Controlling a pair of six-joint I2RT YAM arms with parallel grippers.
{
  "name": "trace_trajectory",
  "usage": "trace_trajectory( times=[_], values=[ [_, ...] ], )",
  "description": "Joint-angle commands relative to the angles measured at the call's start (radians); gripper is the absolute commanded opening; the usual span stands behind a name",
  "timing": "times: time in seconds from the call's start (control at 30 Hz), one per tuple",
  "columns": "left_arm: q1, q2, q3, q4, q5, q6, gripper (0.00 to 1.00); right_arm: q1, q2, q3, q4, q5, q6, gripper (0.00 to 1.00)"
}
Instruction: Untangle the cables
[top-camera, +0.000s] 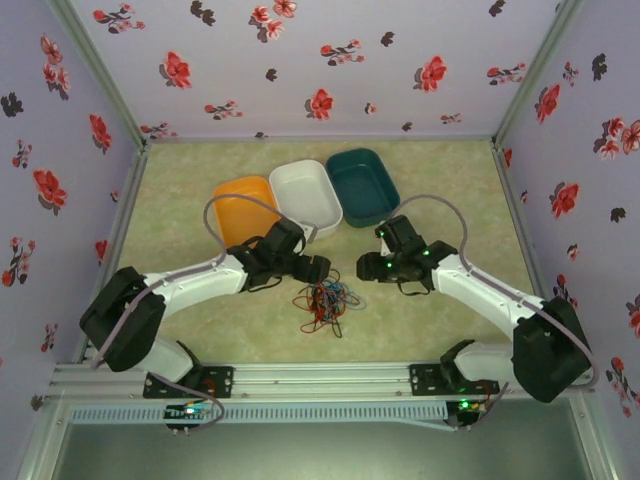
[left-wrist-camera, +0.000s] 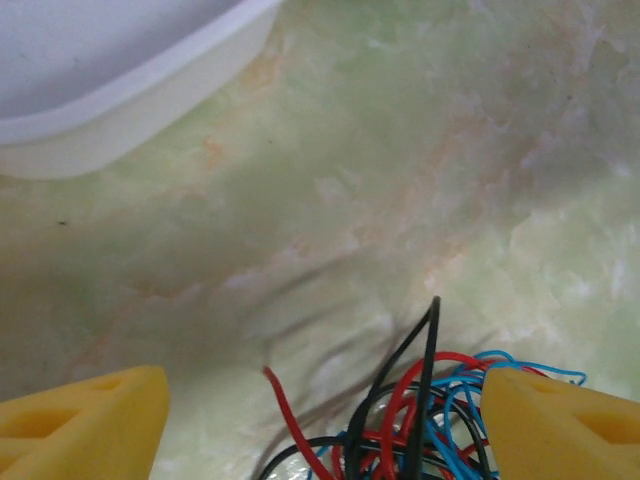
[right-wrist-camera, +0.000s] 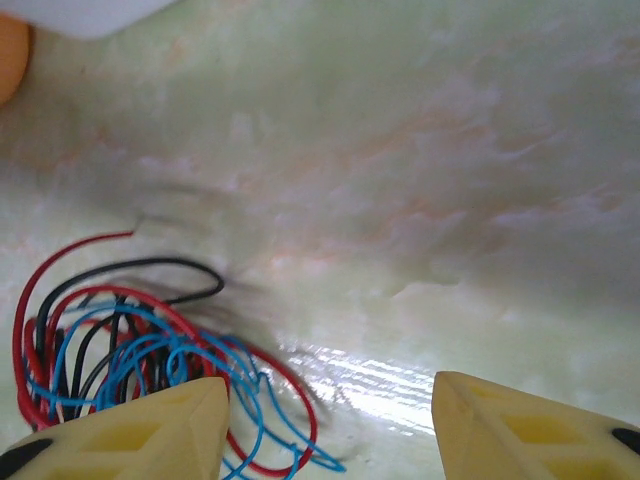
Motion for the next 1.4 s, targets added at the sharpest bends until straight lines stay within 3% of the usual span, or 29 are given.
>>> trace_trajectory(
  times=[0.0,0.4,0.6,0.7,0.9,1.07,1.37],
  values=[
    [-0.007,0.024,-0.02,0.021,0.063,-0.053,0.8,0.024,0.033,-0.006,-0.028,-0.053,0.011,0.52],
    [-0.007,0.071,-0.045,0.081,0.07,-0.102,0.7,0.065,0.134,-0.056,0.067,-0.169,0.074,0.42],
    [-0.007,0.094,-0.06,0.11,0.071,-0.12,0.64,0.068,0.197,-0.061,0.081,-0.158,0.077,0.35],
    [-0.007,0.097,-0.065,0.118,0.065,-0.123,0.55,0.068,0.215,-0.054,0.087,-0.15,0.074,0.28],
    [-0.004,0.096,-0.077,0.122,0.006,-0.128,0.24,0.068,0.227,-0.015,0.06,-0.087,0.056,0.09],
    [0.01,0.06,-0.093,0.106,-0.059,-0.109,0.02,0.067,0.214,0.02,0.024,-0.026,0.047,0.01],
    [0.064,-0.058,-0.129,0.061,-0.153,-0.031,0.0,0.054,0.159,0.094,-0.106,0.14,0.027,0.05]
  ],
)
